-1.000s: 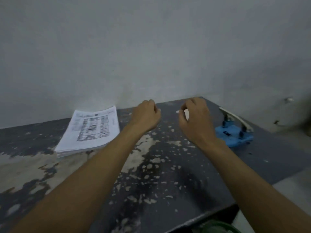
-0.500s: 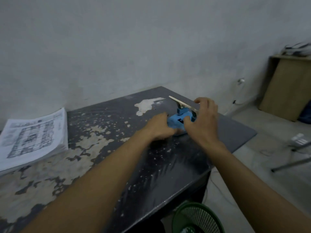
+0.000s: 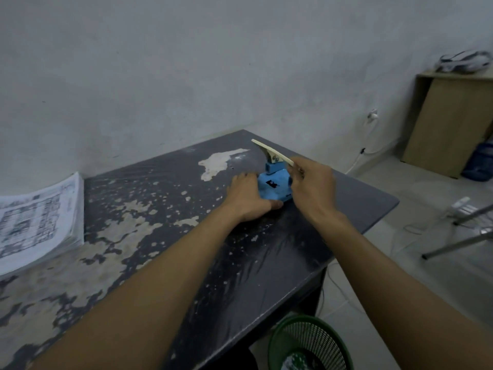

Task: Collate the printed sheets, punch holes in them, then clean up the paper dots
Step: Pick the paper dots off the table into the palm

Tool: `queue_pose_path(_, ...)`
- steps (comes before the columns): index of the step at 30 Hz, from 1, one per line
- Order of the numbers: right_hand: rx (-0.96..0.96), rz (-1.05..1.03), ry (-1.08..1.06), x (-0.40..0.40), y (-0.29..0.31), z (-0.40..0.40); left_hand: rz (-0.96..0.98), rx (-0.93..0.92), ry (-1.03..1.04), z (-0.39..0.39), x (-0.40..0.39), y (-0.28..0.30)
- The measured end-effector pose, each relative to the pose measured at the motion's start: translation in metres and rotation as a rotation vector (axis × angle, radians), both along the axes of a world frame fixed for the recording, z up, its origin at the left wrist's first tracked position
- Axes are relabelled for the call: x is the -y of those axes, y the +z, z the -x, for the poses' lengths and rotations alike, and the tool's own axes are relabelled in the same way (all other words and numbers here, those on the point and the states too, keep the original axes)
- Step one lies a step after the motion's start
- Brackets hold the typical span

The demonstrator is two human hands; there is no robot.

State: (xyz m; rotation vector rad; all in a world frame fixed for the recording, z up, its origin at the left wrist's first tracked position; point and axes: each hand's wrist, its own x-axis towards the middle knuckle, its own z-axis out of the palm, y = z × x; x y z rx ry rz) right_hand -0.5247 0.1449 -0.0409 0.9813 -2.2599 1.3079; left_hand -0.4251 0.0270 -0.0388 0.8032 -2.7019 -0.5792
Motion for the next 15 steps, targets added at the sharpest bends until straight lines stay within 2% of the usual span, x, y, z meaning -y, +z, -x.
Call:
queue_pose_path(7,-0.056,0.041,0.103,0.045,0.019,-0.04,0.101,-0.002,0.044,-0.051,0.044,0.025)
queue_pose_path(15,-0.088,-0.005,0.312,0.115,0.027,-0.118,0.162,0.121,0.176,-0.14,0.106,0.035)
